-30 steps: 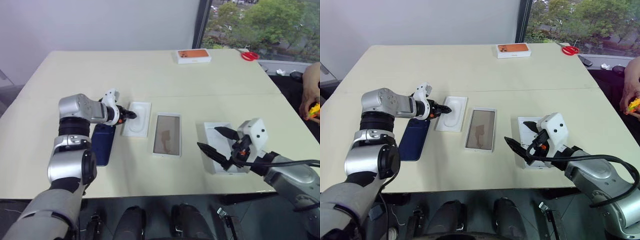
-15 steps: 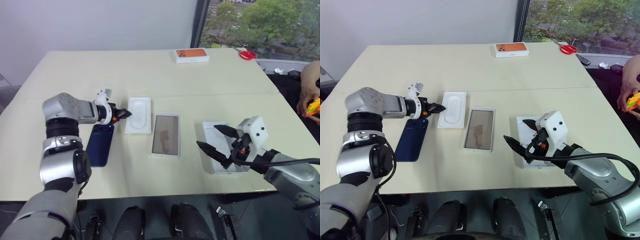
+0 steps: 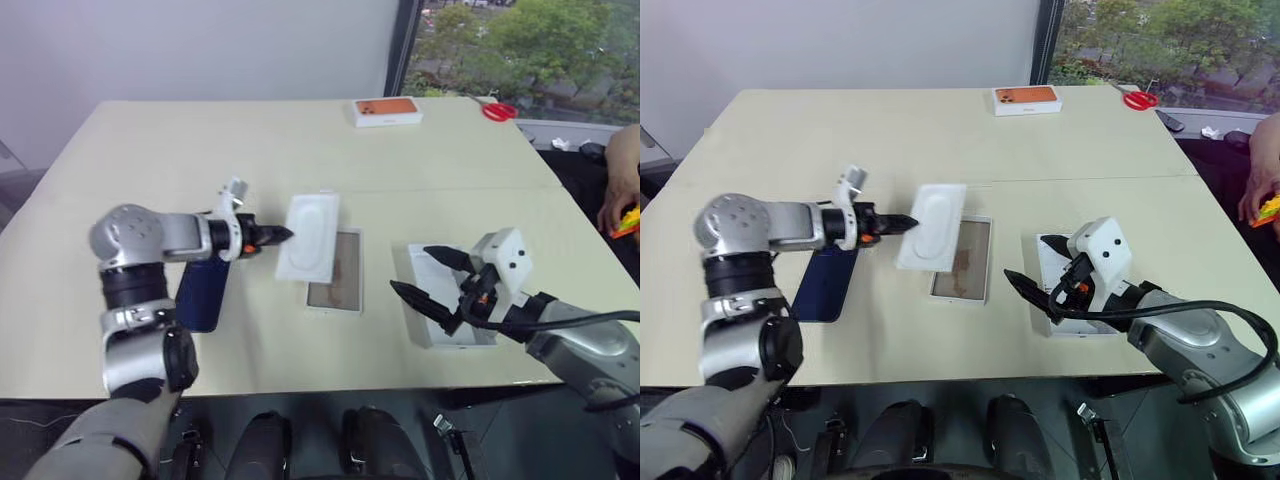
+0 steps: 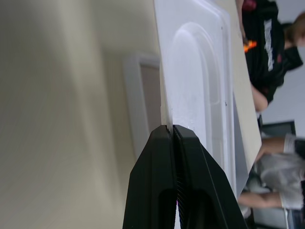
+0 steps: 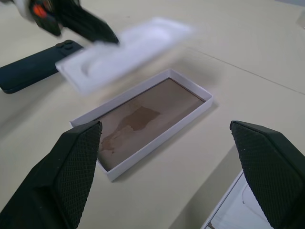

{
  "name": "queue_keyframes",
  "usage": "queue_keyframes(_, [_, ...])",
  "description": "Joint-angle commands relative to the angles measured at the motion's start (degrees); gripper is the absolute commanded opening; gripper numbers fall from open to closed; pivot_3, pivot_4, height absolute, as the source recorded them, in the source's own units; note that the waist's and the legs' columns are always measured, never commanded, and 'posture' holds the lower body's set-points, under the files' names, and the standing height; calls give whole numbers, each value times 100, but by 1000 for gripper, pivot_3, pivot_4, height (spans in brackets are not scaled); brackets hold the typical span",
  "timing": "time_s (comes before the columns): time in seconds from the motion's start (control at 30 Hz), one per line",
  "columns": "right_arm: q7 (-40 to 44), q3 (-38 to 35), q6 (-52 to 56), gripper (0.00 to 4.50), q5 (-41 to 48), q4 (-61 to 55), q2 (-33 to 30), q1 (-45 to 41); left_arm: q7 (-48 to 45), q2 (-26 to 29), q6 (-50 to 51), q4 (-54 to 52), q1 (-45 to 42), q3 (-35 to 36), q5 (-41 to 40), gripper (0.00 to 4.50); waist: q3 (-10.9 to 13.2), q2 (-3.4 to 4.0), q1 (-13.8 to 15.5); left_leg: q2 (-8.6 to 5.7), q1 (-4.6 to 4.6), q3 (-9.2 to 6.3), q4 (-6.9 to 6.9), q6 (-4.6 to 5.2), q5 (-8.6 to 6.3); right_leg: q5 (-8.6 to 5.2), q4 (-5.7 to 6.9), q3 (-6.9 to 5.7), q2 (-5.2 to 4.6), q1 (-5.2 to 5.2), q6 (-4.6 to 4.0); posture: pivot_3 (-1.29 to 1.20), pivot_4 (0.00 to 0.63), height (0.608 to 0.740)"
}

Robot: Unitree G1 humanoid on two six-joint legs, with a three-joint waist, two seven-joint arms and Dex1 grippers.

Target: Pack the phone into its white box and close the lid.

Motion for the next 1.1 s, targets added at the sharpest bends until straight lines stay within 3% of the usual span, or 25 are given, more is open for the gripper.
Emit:
queue_keyframes(0.03, [46,-88,-78,4500,11,-95,-97,-81,895,-307,48,-649,172,-50,-454,9,1,-2,-5,1,1,0,-2,0,0,0,0,0,0,0,0,0,150,740])
queue_keyframes(0.53, [90,535,50,4500,-434,-73,-466,-111,2974,-849,48,-878,343,41,-1781,9,3,-5,13,0,-3,-5,0,-3,2,0,-3,0,18,0,-1,0,150,740])
queue_keyframes(1.1, [159,546,-29,4500,-536,-104,-358,-81,3938,-840,48,-842,409,-279,-2534,9,4,-7,13,-1,-2,-6,-1,-6,4,0,-5,0,24,0,-2,0,150,740])
